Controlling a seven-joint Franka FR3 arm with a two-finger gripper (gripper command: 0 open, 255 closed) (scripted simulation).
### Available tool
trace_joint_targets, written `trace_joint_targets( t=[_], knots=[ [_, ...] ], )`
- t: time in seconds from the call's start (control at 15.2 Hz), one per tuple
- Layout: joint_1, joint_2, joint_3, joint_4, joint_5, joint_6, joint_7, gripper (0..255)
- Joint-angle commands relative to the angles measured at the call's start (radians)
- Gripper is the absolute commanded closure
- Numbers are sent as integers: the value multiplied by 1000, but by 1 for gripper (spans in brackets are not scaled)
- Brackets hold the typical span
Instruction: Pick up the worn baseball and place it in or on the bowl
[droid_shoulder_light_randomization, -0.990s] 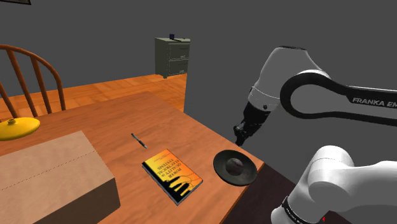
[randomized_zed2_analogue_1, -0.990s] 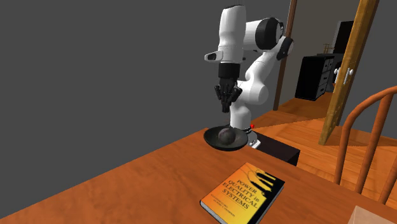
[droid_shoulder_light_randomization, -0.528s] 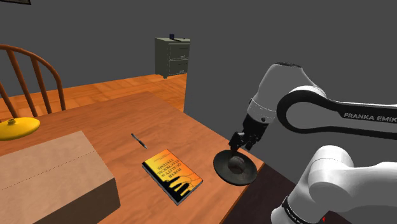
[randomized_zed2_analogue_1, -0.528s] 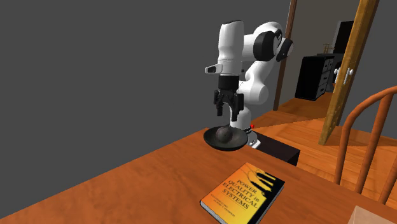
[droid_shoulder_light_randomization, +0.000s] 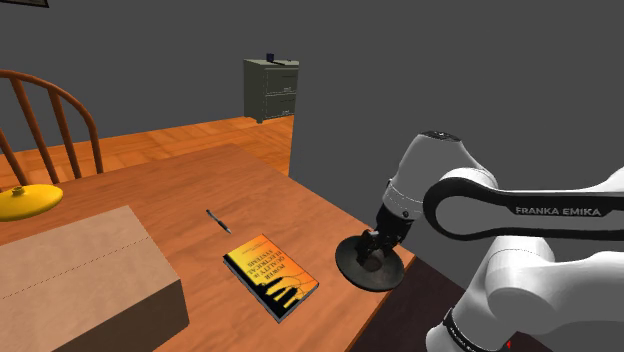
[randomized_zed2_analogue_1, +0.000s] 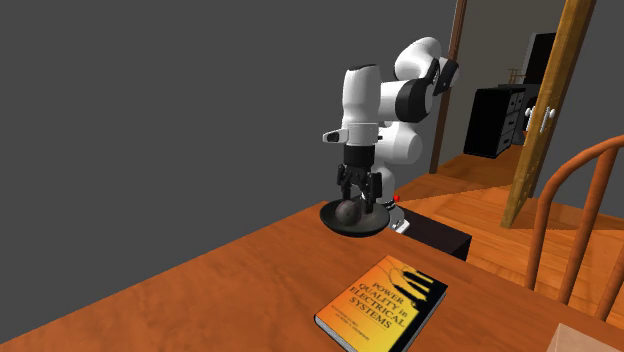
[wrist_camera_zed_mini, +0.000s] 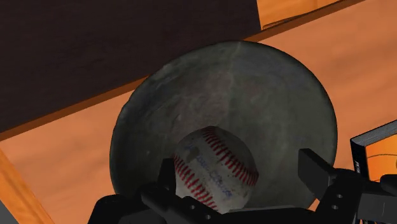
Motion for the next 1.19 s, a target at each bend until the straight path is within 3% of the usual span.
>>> trace_joint_targets(
  t=[0.0,0.59,0.66,1.12],
  knots=[
    [6,22,9,-17,12,39,-2,0],
    [18,31,0,-23,3,54,7,0],
    [18,31,0,-23,3,55,7,255],
    [19,30,0,-23,3,54,8,255]
  ],
)
